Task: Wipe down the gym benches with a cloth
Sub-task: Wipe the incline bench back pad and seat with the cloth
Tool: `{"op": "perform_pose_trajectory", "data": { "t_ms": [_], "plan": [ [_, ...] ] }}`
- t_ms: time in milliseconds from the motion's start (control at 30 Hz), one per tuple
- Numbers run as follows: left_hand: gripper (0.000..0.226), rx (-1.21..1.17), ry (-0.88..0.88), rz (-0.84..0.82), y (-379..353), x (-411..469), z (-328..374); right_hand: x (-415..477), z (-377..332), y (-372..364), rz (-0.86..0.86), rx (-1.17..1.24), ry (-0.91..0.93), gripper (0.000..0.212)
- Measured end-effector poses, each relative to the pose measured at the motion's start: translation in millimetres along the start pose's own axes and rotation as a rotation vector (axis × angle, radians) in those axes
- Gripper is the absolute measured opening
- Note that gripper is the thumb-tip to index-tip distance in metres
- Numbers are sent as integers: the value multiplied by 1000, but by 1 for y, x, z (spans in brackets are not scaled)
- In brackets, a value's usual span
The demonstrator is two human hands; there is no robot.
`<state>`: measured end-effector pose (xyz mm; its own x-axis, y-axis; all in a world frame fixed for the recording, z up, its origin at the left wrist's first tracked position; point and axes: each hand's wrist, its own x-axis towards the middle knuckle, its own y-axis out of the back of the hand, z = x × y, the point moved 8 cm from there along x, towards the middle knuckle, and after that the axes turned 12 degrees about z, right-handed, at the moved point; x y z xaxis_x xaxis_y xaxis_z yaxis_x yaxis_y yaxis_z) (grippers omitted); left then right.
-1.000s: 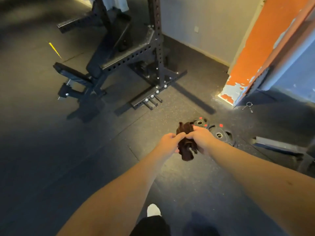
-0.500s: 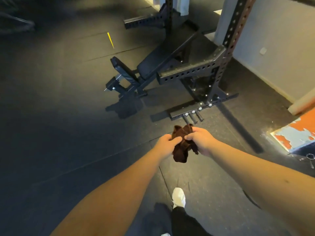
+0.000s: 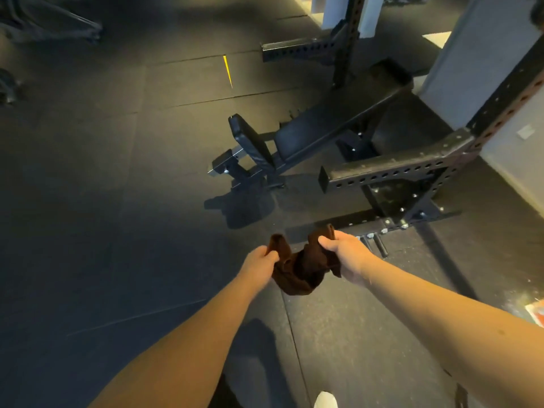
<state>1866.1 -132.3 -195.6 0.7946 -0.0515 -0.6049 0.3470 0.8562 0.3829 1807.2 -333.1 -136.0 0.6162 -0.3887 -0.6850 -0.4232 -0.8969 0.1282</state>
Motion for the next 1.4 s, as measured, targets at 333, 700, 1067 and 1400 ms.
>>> {"op": "perform_pose_trajectory", "data": {
  "t_ms": [333, 700, 1067, 1400],
  "plan": [
    [77, 158, -319, -287, 155, 196, 77, 88, -167, -248, -116, -321, 119, 12],
    [28, 144, -416, -436, 216, 319, 243, 211, -269, -268, 331, 366, -73, 27],
    [29, 297, -309, -362, 205, 492, 381, 370, -307, -354, 1, 896, -622, 84],
    [25, 365, -387, -349, 224, 623, 484, 487, -438, -364, 88, 636, -475, 58]
  ]
}}
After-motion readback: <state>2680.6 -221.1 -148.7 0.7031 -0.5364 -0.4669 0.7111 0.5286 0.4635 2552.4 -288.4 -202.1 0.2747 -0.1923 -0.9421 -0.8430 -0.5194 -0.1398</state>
